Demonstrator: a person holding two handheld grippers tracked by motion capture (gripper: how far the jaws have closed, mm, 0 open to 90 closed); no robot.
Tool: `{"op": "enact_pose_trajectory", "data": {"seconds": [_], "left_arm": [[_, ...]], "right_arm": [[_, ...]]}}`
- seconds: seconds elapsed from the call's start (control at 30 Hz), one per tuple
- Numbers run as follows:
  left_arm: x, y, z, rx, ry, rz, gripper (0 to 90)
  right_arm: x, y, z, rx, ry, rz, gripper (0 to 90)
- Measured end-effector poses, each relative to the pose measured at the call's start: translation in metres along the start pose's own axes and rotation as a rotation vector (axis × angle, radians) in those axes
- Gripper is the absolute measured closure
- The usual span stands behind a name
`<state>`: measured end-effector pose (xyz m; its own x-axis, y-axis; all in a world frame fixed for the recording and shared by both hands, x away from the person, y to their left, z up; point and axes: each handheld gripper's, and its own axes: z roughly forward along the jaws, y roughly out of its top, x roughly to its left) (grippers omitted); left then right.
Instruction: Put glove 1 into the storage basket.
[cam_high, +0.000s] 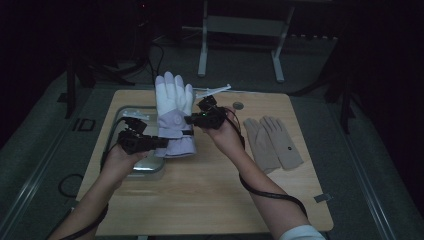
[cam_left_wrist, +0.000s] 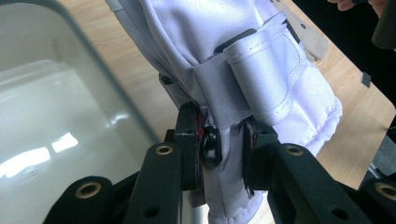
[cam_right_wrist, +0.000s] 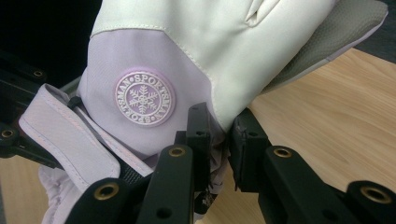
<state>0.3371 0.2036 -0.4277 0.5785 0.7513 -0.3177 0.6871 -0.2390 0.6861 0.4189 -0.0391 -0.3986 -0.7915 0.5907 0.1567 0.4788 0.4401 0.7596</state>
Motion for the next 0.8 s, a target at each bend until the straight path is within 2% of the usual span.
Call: {"op": "enact_pose_trajectory", "data": {"seconds": [0.33, 0.43, 0.47, 0.5, 0.63, 0.8], "left_arm": [[0.037, -0.012, -0.037, 0.016, 0.051, -0.032, 72.5], [0.042, -0.016, -0.042, 0.014, 0.061, -0.036, 72.5], [0.049, -0.020, -0.046, 0.010, 0.071, -0.047, 72.5], [0.052, -0.023, -0.047, 0.009, 0.074, -0.051, 72.5], [0.064, -0.031, -0.046, 0.014, 0.078, -0.083, 72.5], [0.078, -0.043, -0.036, 0.053, 0.076, -0.121, 72.4]], "right_arm": [[0.026, 0.021, 0.039, -0.012, 0.049, 0.006, 79.5], [0.032, 0.025, 0.048, -0.008, 0.056, 0.003, 79.5], [0.034, 0.026, 0.052, -0.008, 0.059, 0.003, 79.5], [0.038, 0.028, 0.061, -0.004, 0.066, 0.004, 79.5], [0.041, 0.030, 0.078, 0.022, 0.077, 0.010, 79.6], [0.041, 0.023, 0.099, 0.071, 0.078, 0.025, 79.8]]}}
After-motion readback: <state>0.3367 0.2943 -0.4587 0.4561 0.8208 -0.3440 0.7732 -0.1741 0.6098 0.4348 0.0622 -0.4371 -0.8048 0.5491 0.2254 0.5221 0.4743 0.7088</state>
